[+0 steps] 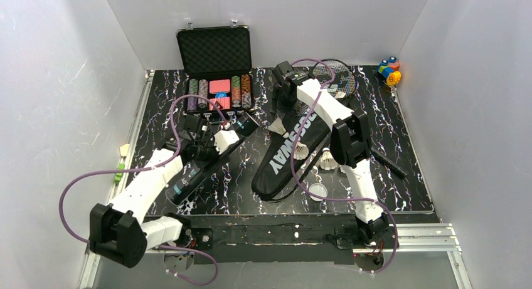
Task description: Pack up the badminton gear
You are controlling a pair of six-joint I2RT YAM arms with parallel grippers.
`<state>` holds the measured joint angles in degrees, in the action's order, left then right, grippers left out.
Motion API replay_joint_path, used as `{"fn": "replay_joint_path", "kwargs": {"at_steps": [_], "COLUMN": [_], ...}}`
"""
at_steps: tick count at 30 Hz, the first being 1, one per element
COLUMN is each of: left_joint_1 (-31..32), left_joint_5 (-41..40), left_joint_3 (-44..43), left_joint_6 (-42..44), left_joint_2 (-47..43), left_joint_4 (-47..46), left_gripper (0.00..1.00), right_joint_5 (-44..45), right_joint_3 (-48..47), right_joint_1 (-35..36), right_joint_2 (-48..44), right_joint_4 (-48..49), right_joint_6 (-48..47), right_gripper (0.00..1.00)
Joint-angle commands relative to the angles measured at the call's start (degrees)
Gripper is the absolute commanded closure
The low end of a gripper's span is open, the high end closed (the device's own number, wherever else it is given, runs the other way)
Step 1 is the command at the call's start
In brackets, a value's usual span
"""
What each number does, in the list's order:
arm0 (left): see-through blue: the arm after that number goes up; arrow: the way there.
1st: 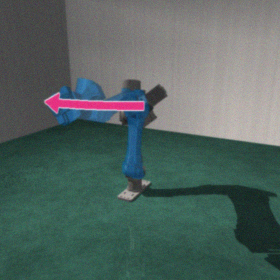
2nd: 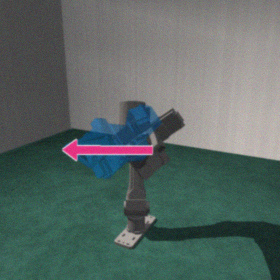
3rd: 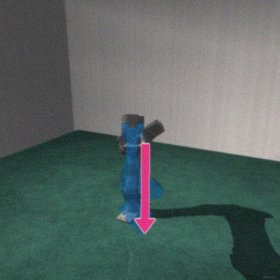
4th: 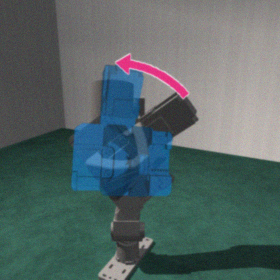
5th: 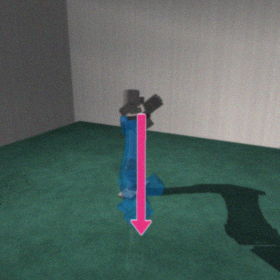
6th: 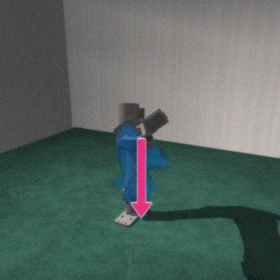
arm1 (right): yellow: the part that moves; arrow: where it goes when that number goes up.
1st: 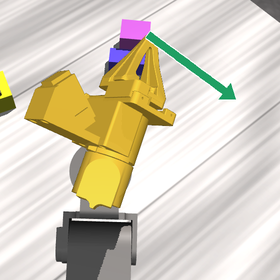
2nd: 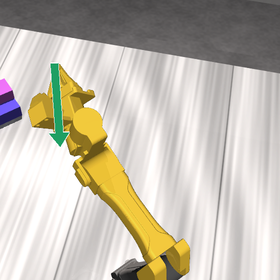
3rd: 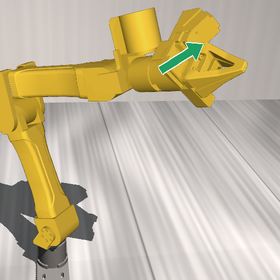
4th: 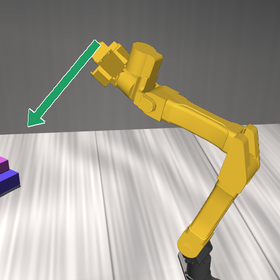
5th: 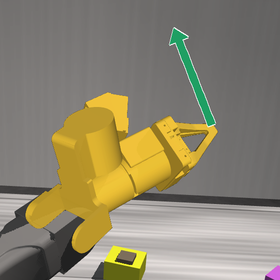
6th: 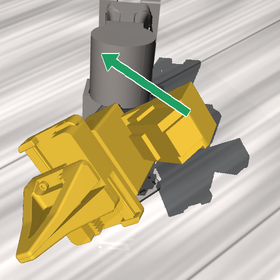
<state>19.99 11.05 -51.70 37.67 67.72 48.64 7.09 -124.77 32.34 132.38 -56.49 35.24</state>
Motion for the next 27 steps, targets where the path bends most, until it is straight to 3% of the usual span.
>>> {"fn": "replay_joint_path", "kwargs": {"at_steps": [1,20,23,27], "left_joint_1": [0.1,0.1,0.1,0.1], "left_joint_5": [2.1,3.2,2.6,2.4], "left_joint_3": [1.8,4.2,4.7,5.1], "left_joint_6": [6.5,12.4,13.9,14.6], "left_joint_2": [-6.9,-12.2,-12.4,-13.0], "left_joint_4": [-0.7,-1.4,-1.6,-2.7], "left_gripper": [0.38,0.36,0.36,0.35], "right_joint_5": [-0.4,-1.0,-1.2,-1.0], "right_joint_3": [-0.5,-1.2,-1.7,-0.5], "right_joint_1": [0.3,0.2,0.2,0.2], "right_joint_2": [-0.4,3.4,3.6,1.5], "right_joint_4": [1.5,1.0,0.7,0.8], "right_joint_6": [1.1,0.7,0.7,0.7], "right_gripper": [0.3,0.45,0.53,0.73]}}
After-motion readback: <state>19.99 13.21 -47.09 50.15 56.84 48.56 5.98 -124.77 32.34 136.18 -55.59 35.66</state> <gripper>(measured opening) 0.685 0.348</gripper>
